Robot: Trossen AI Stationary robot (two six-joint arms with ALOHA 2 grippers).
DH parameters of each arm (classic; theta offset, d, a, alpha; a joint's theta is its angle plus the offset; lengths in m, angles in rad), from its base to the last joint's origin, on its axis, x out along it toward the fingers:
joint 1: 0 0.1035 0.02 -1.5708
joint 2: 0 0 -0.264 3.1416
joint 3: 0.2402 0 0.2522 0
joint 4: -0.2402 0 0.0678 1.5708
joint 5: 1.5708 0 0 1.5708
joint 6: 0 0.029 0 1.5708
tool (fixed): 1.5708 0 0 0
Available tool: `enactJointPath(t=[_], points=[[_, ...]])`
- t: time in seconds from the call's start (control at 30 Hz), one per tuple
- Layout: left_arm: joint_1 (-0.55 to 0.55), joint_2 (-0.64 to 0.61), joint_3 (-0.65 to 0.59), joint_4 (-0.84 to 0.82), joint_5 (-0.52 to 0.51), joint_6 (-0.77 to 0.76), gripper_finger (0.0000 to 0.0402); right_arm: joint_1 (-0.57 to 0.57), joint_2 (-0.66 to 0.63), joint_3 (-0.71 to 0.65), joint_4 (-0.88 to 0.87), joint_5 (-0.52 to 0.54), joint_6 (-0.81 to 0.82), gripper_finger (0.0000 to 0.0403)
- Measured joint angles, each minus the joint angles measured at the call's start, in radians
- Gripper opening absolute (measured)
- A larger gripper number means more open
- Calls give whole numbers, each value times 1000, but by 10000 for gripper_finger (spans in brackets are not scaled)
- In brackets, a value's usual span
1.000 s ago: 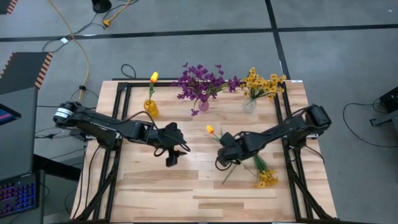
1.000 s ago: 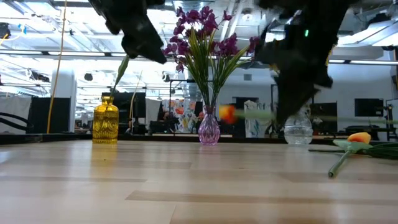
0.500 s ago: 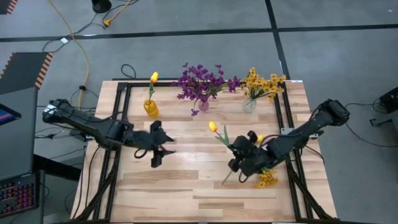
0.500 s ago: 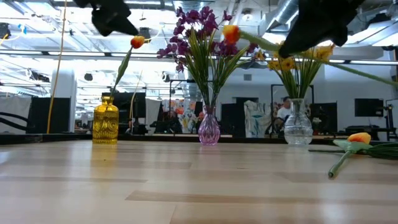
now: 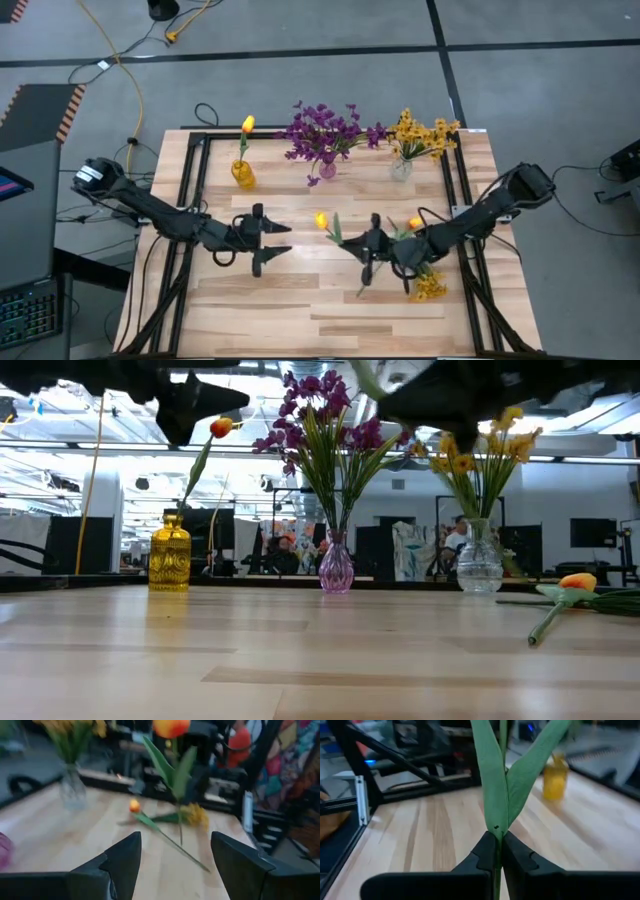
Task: Sort flowers into vase by color
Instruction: Put the left yellow tulip into the yellow vase
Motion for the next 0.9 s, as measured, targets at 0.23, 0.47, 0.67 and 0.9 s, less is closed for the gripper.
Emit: enactJointPath(t=[0.23, 0.47, 0.67, 0.9], points=[[0, 164, 18, 275, -54, 186, 227, -100, 135, -1, 321, -195, -223, 47], [12, 320, 121, 394, -94, 293, 227, -159, 199, 19, 444, -341, -268, 49], [22, 398, 215, 401, -100, 335, 226, -168, 220, 50, 449, -366, -320, 50], [22, 424, 272, 392, -114, 371, 189, -167, 228, 71, 445, -367, -373, 51]])
